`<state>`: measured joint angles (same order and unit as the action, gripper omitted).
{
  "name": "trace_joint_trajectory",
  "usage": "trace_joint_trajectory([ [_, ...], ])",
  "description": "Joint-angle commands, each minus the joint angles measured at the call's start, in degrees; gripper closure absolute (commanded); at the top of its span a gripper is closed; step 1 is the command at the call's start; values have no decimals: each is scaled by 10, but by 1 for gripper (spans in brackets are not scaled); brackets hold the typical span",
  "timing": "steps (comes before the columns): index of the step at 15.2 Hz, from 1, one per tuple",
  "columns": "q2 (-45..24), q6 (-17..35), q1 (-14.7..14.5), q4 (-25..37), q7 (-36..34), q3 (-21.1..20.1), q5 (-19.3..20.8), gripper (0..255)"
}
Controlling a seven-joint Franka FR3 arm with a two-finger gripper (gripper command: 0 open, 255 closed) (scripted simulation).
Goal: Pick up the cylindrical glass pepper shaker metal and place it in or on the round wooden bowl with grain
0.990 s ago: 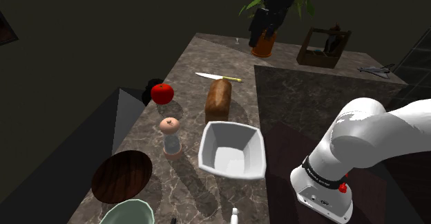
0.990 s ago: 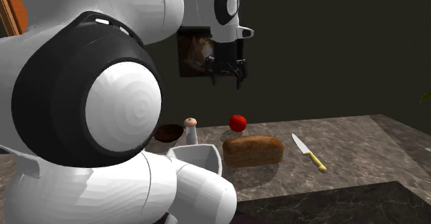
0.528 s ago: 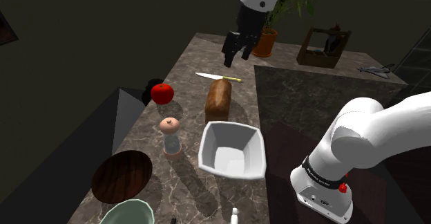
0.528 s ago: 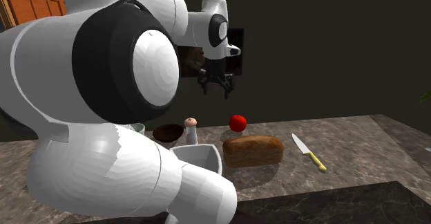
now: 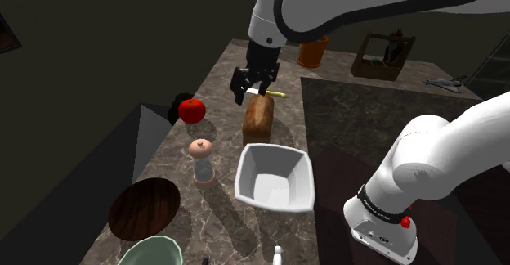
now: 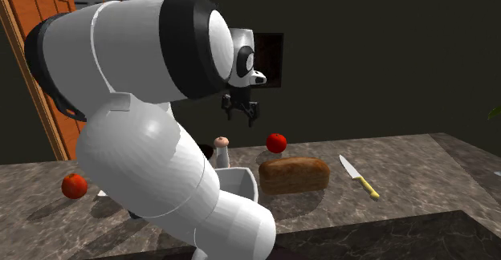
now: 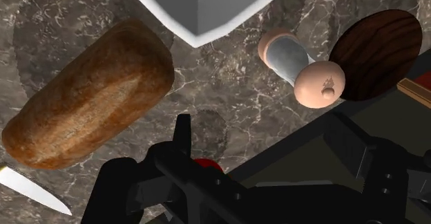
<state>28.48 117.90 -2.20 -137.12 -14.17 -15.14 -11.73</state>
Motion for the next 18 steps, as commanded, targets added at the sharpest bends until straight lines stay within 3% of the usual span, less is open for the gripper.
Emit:
trace_joint_trajectory([
  [1, -39, 29, -2, 11, -16, -15, -5, 0],
  [7, -155, 114, -7, 44, -69, -59, -6, 0],
  [13, -283, 184, -17, 102, -133, -92, 26, 0],
  [18, -311, 215, -21, 98, -143, -93, 39, 0],
])
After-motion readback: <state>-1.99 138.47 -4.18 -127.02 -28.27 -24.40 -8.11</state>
